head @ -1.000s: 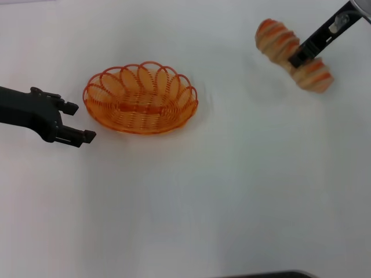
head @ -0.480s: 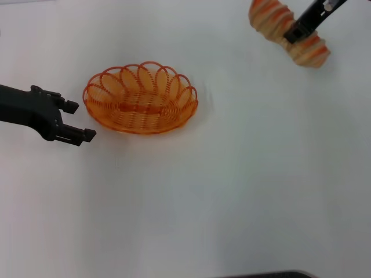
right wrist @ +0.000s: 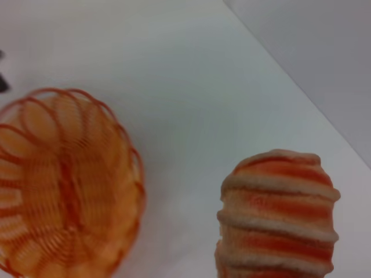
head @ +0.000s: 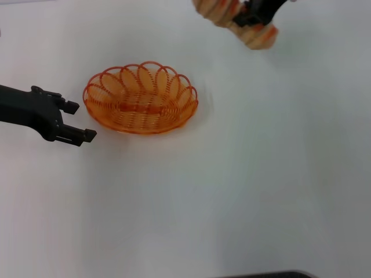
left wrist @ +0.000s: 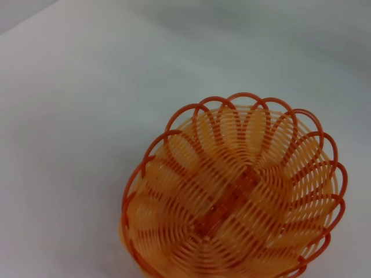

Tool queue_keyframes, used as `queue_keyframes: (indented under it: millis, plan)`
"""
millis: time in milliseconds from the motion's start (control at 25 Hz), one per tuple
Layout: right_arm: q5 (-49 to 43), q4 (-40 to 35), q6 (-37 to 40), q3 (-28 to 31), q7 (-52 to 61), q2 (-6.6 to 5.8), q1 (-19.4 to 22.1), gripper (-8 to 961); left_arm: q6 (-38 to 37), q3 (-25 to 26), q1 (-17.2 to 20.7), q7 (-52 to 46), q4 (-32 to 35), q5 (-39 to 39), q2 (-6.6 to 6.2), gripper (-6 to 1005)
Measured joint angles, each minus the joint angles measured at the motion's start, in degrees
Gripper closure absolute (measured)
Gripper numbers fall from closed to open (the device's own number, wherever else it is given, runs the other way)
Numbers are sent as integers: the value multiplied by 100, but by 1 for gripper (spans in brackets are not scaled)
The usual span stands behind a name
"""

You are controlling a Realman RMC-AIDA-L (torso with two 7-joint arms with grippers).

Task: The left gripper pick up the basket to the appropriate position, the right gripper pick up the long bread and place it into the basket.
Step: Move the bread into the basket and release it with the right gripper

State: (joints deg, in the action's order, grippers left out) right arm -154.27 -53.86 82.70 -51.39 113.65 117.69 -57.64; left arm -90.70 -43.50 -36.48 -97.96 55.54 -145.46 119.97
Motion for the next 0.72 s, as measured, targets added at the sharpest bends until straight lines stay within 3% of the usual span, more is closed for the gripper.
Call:
queue_keyframes:
  millis: [320, 720]
  plan:
    - [513, 23, -62, -534, -758, 167, -146, 779, 2, 17, 17, -56, 0, 0, -4, 189]
    - [1390, 221, -233, -1490, -880, 213, -321, 781, -6, 33, -5, -74, 25, 0, -18, 190]
